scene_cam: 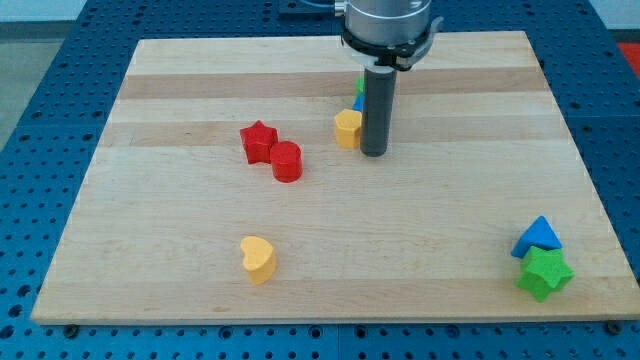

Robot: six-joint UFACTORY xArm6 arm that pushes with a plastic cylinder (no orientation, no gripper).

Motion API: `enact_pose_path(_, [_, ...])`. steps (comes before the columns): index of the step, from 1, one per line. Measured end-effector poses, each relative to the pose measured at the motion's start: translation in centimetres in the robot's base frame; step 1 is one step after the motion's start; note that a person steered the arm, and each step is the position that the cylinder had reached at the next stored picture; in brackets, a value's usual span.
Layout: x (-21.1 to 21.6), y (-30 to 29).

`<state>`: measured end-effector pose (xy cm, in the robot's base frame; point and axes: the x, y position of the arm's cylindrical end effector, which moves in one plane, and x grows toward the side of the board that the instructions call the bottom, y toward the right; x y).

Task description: Nudge the red circle left a bit

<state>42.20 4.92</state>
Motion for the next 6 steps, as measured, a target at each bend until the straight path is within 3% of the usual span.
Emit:
enact_pose_path(1, [0.9,3.0])
enact_pose_path(3, [0.8,-1.6])
enact_pose_path(6, [1.2,-3.2])
